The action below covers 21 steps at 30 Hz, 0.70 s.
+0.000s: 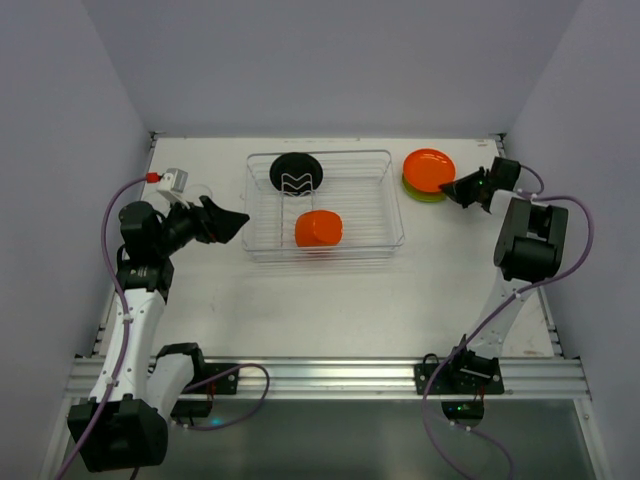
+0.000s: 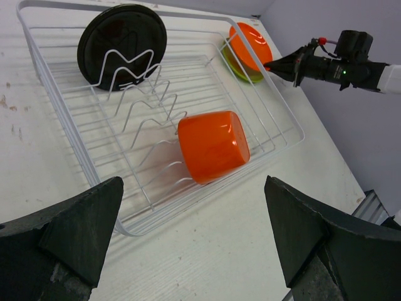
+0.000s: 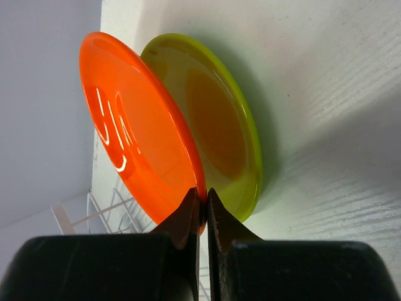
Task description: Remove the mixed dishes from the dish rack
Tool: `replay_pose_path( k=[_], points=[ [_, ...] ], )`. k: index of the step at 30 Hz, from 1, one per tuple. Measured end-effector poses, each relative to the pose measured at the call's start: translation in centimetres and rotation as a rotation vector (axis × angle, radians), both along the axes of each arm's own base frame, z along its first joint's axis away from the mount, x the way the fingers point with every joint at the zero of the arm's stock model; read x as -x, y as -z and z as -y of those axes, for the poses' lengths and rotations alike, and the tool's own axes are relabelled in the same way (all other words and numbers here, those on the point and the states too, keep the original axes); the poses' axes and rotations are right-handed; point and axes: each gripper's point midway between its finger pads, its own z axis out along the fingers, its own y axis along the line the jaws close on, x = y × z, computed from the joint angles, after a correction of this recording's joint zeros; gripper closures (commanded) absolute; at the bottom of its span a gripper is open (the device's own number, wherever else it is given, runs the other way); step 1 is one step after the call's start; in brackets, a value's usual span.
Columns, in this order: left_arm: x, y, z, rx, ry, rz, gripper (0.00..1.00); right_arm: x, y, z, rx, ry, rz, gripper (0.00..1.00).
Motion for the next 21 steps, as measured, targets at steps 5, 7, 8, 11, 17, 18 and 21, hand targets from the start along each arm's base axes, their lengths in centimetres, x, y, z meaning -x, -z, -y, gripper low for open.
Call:
replay_pose_path(
  k=[5,7,8,11,17,18,21],
  points=[
    [0.0,0.0,0.0,0.000,0.001,0.000,0.00,0.0,0.5,0.2,0.005,0.006,-0.031,1.00],
    [0.0,0.0,0.0,0.000,0.001,0.000,0.00,0.0,0.5,0.3,0.007,0.008,-0.036,1.00],
    [0.0,0.0,0.0,0.000,0.001,0.000,0.00,0.0,0.5,0.3,0.006,0.008,-0.038,1.00],
    [0.0,0.0,0.0,0.001,0.003,0.000,0.00,-0.1,0.4,0.3,0.002,0.008,-0.053,1.00],
    [0.1,0.0,0.1,0.002,0.005,0.000,0.00,-0.3,1.0,0.3,-0.005,0.008,-0.088,1.00],
    [0.1,0.0,0.1,0.002,0.006,-0.001,0.00,-0.1,1.2,0.3,-0.006,0.008,-0.097,1.00],
    [0.1,0.0,0.1,0.004,0.006,-0.002,0.00,0.1,1.5,0.2,-0.007,0.007,-0.119,0.98]
  ],
)
